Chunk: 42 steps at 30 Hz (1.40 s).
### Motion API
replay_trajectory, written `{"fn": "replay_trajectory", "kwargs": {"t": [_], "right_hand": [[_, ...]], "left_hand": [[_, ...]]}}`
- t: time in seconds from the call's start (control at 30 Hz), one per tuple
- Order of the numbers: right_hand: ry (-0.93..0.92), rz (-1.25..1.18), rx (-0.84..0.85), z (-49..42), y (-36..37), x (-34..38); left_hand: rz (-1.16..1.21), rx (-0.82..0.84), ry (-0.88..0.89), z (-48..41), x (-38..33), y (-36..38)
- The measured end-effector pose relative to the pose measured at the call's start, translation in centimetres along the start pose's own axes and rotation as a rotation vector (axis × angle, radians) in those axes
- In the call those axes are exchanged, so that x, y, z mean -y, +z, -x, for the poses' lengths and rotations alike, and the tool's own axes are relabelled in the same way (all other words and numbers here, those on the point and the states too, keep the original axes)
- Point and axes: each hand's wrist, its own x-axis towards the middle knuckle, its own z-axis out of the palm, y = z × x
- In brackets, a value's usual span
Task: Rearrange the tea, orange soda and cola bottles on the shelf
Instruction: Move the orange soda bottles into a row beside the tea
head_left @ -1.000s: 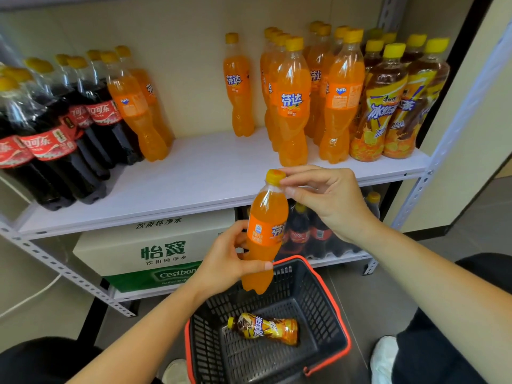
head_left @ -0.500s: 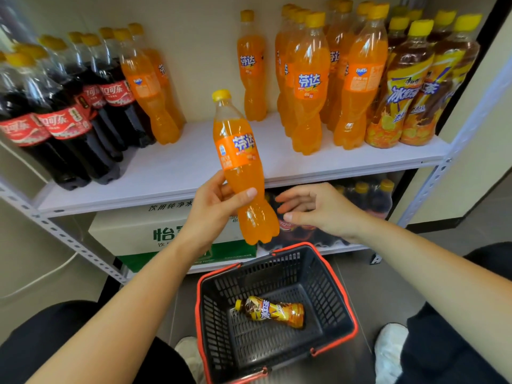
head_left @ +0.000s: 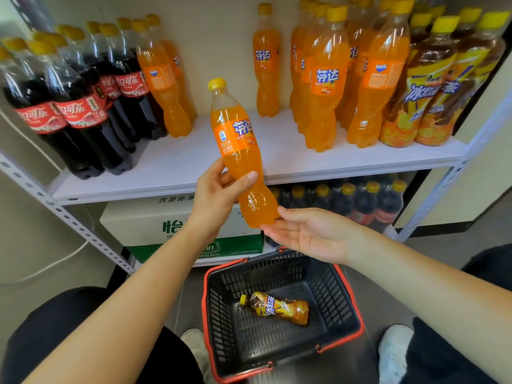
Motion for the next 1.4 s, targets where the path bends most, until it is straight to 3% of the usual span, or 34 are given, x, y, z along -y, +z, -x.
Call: {"fn": "replay_trajectory", "kwargs": {"t": [0.1, 0.27, 0.33, 0.67, 0.87, 1.17, 1.4], "right_hand": [[-0.146, 0.197, -0.035, 0.0, -0.1, -0.1], [-0.629, 0.749, -0.114, 0.2, -0.2, -0.4], [-0.727, 0.879, -0.145, 0.1, 0.0, -0.3], [-0.866, 0.963, -0.166, -0.9, -0.1, -0.6], [-0.840, 1.106, -0.167, -1.2, -0.6, 1.0], [-1.031, 1.038, -0.818, -2.4, -3.6, 7.5], [-0.908, 1.099, -0.898, -5.0, -5.6, 11.3]], "left_hand": [[0.022, -0.028, -0.021, -0.1, -0.2, -0.1], [0.064, -0.058, -0.061, -0.5, -0.6, -0.5], [0.071, -0.061, -0.069, -0.6, -0.7, -0.6], [0.112, 0.008, -0.060, -0.4, -0.9, -0.1], [0.081, -0.026, 0.038, -0.9, -1.1, -0.1], [-0.021, -0.068, 0.202, -3.2, -1.7, 0.4], [-0.126, -0.137, 0.242, -8.3, -2.6, 1.1]]}}
